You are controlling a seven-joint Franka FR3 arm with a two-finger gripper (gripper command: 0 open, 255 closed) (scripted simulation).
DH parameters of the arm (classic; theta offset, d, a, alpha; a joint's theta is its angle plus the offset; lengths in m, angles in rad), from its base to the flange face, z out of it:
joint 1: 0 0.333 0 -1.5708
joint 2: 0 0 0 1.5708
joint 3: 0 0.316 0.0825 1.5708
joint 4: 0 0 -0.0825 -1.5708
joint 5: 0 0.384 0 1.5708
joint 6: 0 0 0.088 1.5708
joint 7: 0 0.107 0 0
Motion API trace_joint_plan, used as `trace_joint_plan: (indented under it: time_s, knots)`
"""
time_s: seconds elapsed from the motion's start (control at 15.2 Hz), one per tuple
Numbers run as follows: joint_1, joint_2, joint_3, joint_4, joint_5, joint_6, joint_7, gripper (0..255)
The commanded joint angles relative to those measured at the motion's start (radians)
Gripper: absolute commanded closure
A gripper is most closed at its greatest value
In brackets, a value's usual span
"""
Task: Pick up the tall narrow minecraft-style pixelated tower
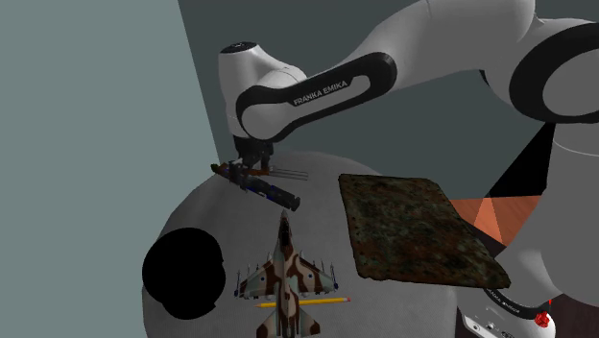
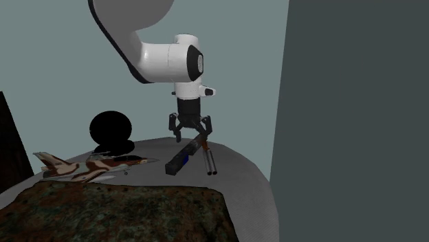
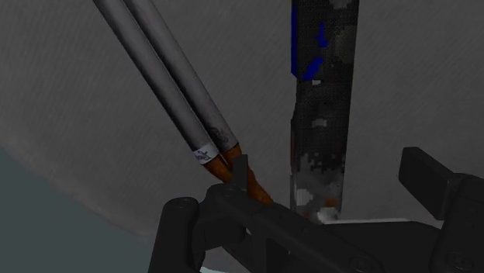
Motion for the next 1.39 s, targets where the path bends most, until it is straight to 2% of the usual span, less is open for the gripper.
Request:
trace_joint_plan:
  time_s: [0.0, 0.4, 0.46, 0.99, 1.32]
  knots:
    - [0.003, 0.013, -0.002, -0.010, -0.005, 0.023, 0.004, 0]
    - [0.004, 0.032, -0.004, -0.031, -0.012, 0.062, 0.008, 0]
    - [0.004, 0.029, -0.004, -0.044, -0.013, 0.072, 0.011, 255]
    - [0.006, 0.031, -0.004, -0.048, -0.014, 0.078, 0.014, 255]
    - [0.002, 0.011, 0.000, -0.007, -0.005, 0.018, 0.004, 255]
